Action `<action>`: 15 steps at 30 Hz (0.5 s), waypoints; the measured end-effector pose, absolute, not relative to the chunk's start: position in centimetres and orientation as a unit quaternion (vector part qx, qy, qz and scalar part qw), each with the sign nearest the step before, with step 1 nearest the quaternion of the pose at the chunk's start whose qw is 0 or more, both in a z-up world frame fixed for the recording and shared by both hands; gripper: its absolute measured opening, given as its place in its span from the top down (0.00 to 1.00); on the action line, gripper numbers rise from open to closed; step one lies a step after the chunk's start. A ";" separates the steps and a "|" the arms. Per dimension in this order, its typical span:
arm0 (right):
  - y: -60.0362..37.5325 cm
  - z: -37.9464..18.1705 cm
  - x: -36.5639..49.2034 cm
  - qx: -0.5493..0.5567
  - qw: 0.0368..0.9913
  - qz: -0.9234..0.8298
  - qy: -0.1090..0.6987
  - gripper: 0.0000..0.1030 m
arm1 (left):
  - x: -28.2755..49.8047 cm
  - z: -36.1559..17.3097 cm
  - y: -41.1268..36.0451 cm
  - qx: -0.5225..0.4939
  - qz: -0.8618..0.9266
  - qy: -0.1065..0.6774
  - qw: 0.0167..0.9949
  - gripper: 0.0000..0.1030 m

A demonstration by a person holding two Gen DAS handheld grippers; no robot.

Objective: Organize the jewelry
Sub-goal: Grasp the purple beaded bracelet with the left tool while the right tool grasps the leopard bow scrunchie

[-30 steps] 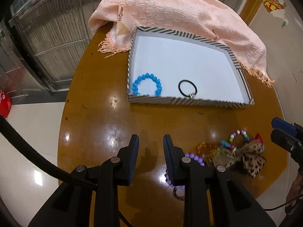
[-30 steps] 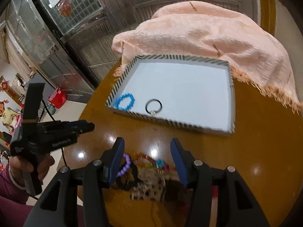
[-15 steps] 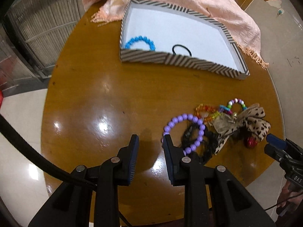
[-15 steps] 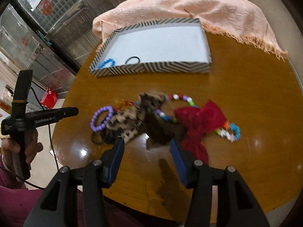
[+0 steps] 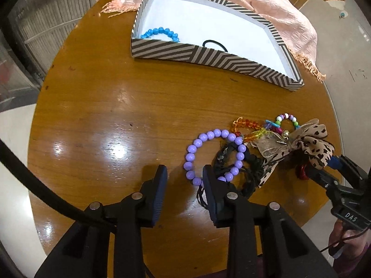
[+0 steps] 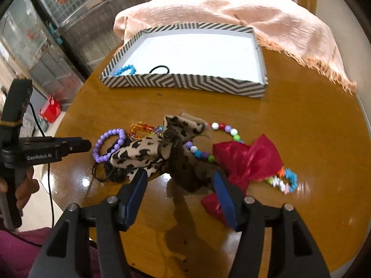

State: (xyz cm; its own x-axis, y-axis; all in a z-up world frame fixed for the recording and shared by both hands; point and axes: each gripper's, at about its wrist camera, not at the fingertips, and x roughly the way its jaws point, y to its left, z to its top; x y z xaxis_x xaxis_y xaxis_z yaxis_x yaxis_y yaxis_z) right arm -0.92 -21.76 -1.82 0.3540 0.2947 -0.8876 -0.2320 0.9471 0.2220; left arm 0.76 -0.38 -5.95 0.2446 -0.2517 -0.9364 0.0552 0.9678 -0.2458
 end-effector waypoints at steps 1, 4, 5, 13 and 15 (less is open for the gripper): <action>-21.7 -1.9 -0.7 0.026 0.822 0.162 0.545 0.40 | 0.8 -6.0 -0.5 -0.081 -0.098 0.607 0.785 0.70; -21.5 -2.3 0.0 0.027 0.820 0.162 0.548 0.39 | 1.2 -6.4 -1.0 -0.072 -0.095 0.609 0.784 0.70; -21.4 -2.4 0.3 0.026 0.820 0.162 0.549 0.39 | 1.3 -6.6 -1.2 -0.070 -0.094 0.611 0.783 0.70; -21.3 -3.0 1.9 0.020 0.818 0.174 0.548 0.39 | 2.3 -7.0 -2.5 -0.038 -0.073 0.613 0.786 0.70; -21.2 -3.5 2.1 0.022 0.815 0.179 0.551 0.39 | 2.6 -7.0 -3.0 -0.036 -0.070 0.609 0.789 0.70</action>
